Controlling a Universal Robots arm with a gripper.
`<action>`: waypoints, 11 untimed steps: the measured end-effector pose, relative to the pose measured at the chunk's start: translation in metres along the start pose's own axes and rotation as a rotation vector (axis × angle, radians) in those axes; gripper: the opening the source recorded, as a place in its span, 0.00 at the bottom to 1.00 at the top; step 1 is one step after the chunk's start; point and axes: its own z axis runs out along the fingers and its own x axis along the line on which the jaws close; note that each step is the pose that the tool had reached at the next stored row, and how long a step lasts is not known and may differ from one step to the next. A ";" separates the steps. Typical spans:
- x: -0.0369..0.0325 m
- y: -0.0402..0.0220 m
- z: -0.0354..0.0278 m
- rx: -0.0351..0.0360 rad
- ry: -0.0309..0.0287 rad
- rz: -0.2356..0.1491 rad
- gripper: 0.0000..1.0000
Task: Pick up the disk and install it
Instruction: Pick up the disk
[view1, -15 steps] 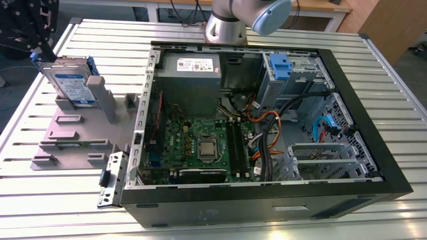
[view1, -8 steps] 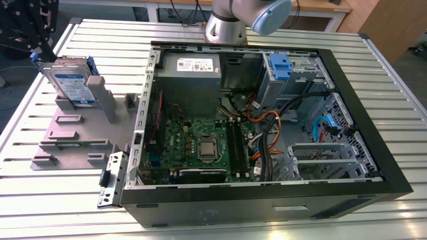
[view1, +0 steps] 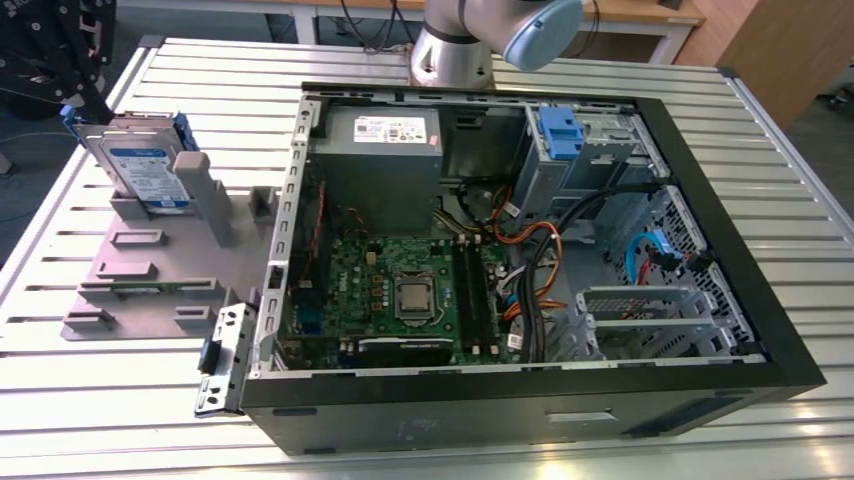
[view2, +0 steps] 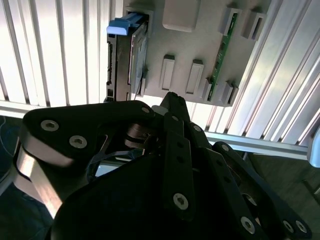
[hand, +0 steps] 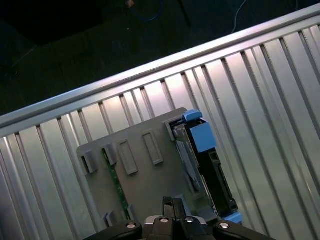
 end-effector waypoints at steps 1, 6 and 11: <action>0.0000 0.0000 0.0000 -0.0001 0.0001 -0.002 0.11; 0.0000 0.0000 0.0000 -0.0003 0.0005 -0.011 0.11; 0.0000 0.0000 0.0000 -0.0006 0.0010 -0.023 0.11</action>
